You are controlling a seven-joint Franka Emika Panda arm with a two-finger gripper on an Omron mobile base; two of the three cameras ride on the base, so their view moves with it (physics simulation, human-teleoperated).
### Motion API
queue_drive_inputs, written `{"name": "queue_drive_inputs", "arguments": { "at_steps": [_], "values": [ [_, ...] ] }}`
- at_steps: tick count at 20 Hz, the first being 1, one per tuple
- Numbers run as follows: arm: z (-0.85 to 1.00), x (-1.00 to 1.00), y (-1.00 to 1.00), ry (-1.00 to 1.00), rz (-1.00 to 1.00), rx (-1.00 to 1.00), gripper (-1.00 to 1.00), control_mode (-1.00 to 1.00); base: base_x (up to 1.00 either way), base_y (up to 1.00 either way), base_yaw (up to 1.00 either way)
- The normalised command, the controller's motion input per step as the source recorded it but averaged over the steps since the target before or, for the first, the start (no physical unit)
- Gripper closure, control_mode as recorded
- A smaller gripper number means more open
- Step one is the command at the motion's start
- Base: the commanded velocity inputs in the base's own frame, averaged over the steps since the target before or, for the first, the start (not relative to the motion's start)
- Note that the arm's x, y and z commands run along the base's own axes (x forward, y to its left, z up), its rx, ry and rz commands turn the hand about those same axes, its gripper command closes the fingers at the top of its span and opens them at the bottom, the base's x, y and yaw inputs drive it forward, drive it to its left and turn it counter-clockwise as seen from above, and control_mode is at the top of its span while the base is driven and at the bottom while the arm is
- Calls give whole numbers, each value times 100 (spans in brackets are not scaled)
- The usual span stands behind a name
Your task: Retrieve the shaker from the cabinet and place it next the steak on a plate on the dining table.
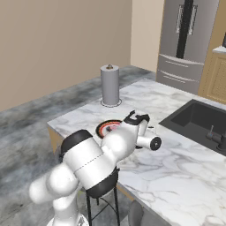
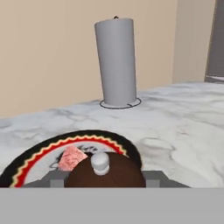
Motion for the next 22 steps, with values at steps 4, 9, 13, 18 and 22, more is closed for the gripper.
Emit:
{"name": "queue_drive_inputs", "arguments": {
  "at_steps": [4,9,13,18,22],
  "values": [
    [-28,31,-1,8,0,0,100,-100,0,0,0],
    [-26,21,-8,3,0,0,100,-100,0,0,0],
    [-26,22,-9,1,0,0,100,-100,0,0,0],
    [-25,18,-11,1,0,0,100,-100,0,0,0],
    [-27,13,-11,1,0,0,100,-100,0,0,0]
  ]
}}
